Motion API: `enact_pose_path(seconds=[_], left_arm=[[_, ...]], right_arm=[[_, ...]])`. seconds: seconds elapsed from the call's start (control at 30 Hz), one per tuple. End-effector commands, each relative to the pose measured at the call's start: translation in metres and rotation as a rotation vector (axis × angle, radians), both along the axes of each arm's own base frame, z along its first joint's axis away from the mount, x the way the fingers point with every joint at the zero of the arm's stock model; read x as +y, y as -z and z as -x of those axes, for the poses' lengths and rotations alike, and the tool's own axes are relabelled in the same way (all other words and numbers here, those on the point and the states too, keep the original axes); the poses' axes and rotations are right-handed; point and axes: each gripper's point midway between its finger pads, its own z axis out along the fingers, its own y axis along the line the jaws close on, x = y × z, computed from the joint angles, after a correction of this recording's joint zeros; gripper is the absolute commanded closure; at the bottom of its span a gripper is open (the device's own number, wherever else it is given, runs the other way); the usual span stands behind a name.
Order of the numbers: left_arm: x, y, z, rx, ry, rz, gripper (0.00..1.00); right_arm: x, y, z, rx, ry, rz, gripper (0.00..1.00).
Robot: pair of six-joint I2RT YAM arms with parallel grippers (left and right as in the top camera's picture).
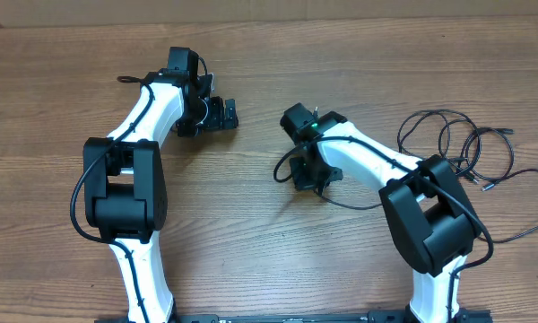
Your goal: Untangle cables
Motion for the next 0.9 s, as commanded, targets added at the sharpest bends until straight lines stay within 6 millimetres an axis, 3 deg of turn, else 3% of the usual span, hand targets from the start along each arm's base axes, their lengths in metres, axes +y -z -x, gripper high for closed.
enact_pose_path(seconds=[0.0,0.6,0.87], left_arm=[[-0.004,0.049,0.028,0.126,0.023,-0.010,0.01],[-0.004,0.049,0.026,0.120,0.023,-0.010,0.01],[-0.004,0.049,0.026,0.120,0.023,-0.010,0.00]], right_arm=[[-0.045,0.020,-0.001,0.045,0.074,0.094,0.96],[-0.163,0.021,-0.047,0.016,0.452,0.054,0.96],[-0.220,0.021,-0.061,-0.034,0.728,0.032,0.96]])
